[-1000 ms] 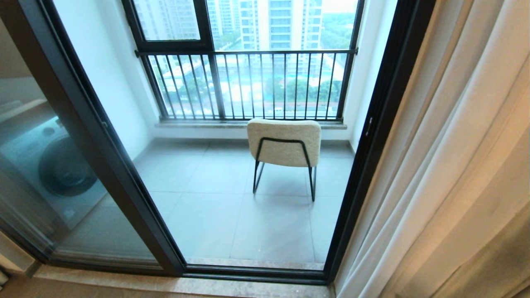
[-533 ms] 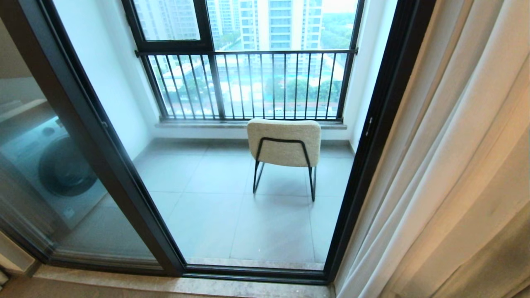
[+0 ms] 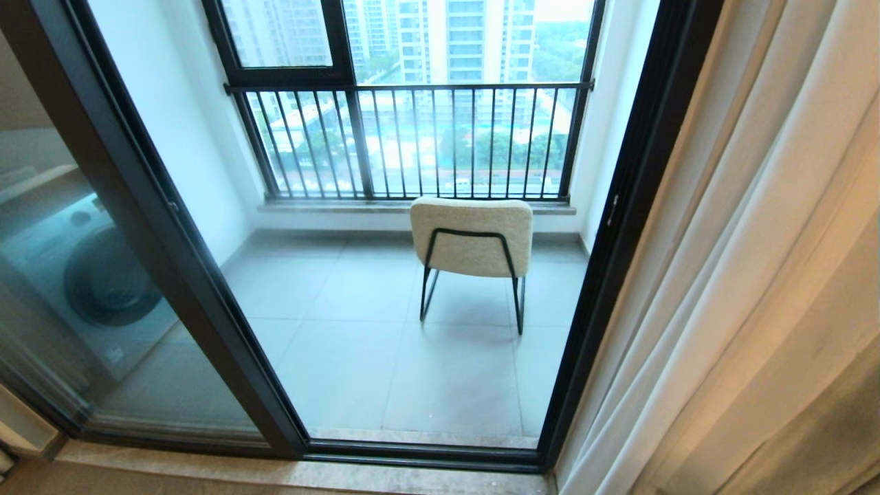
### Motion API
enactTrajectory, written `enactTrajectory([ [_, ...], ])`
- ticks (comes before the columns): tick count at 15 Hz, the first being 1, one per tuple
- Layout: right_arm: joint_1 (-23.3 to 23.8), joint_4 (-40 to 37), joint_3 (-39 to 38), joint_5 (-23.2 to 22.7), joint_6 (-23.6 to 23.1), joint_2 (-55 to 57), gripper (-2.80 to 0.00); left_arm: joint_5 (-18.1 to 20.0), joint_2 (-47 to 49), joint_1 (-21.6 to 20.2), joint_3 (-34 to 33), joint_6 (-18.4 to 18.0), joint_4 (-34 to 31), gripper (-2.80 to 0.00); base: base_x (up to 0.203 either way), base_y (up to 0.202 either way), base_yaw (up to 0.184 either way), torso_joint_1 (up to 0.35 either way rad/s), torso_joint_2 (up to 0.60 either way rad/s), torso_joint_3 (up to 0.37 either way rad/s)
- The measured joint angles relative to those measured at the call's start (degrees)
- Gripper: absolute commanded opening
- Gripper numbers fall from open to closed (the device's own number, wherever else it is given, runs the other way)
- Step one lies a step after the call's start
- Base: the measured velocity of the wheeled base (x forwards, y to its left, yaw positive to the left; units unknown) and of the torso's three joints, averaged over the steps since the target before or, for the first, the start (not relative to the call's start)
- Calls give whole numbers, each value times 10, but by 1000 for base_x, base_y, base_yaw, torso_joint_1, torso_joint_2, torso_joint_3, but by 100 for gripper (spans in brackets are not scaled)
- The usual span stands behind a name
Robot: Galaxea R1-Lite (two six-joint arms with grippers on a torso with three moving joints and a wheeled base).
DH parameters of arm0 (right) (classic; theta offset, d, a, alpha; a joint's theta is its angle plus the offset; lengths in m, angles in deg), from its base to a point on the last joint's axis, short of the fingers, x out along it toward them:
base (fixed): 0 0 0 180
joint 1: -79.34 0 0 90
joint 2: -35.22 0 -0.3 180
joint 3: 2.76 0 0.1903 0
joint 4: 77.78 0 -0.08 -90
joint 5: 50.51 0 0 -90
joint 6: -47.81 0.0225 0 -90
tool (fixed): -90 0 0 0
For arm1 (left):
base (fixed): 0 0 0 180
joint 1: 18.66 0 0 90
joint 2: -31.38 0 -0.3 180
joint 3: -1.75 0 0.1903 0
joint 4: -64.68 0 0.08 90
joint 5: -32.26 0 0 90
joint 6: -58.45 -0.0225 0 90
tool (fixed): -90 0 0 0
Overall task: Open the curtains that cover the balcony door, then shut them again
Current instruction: Close the inner curtains on both sides
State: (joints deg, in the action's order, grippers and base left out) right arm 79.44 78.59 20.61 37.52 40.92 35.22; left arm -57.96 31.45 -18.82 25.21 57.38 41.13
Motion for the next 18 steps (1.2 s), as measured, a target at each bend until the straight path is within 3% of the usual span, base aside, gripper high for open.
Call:
enactTrajectory([
  [15,0,12,2,0,-6,0,-280,0,0,0,0,0,0,-280,0,0,0,0,0,0],
  [18,0,15,21,-18,-5,0,-280,0,0,0,0,-1,0,-280,0,0,0,0,0,0],
])
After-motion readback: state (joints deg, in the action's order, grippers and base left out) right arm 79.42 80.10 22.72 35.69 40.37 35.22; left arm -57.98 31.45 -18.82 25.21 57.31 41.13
